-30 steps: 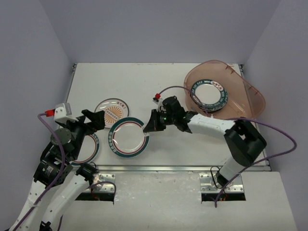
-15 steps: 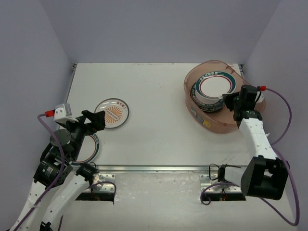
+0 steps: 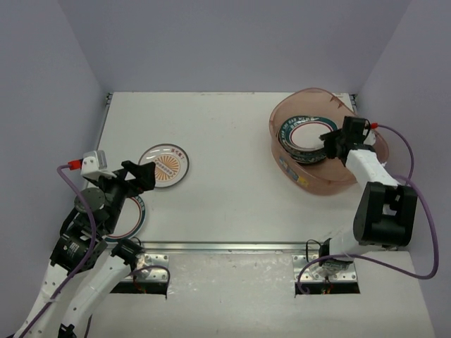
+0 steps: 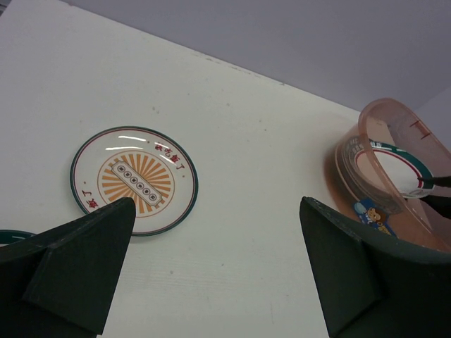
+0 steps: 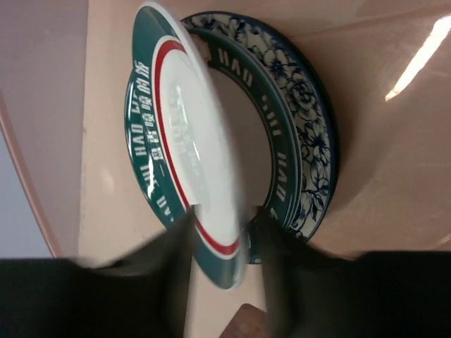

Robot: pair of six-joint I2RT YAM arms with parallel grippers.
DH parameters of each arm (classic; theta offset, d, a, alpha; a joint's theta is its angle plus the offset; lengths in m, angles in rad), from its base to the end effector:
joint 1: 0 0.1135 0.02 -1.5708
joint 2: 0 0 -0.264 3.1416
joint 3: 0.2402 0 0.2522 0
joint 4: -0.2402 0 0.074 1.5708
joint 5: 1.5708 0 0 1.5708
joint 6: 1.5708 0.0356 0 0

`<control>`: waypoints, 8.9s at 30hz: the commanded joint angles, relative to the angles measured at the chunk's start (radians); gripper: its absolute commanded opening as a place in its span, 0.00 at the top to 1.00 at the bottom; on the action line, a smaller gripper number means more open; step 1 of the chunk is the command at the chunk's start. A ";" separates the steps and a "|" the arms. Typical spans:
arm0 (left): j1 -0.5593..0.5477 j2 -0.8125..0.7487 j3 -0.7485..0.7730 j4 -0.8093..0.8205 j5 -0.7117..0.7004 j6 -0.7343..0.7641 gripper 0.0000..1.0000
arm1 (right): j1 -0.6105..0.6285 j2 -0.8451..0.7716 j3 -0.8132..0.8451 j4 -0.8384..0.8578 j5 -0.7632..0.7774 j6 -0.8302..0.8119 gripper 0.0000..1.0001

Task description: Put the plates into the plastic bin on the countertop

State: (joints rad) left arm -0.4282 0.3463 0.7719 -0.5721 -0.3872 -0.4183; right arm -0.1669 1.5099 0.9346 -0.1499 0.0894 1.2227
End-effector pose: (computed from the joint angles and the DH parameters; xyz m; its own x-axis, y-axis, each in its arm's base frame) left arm 0.0746 -0.0193 0.3433 -0.1395 -0.3498 -0.9264 -0.0131 0.9361 -0.3515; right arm 0.3190 -0.0570 0.2215 -0.0056 0.9504 -0.3109 0.6938 0.2276 0.6833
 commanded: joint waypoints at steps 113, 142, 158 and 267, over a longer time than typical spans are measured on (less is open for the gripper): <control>0.012 -0.072 0.017 -0.038 -0.211 -0.065 0.00 | -0.159 0.058 0.192 -0.050 -0.374 -0.259 0.16; 0.014 0.010 0.047 -0.093 -0.311 -0.106 0.00 | 1.027 0.264 0.411 0.164 -0.457 -0.674 0.01; 0.016 -0.058 0.027 -0.066 -0.271 -0.089 0.00 | 1.150 1.120 0.994 0.300 -0.638 -0.107 0.12; 0.012 -0.107 0.127 -0.069 -0.224 0.146 0.00 | 0.317 -1.109 0.023 -0.667 -0.004 -1.062 0.01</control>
State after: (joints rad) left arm -0.4236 0.2462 0.9049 -0.6646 -0.5751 -0.2925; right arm 0.1505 0.4222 0.9980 -0.8682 0.1080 0.1898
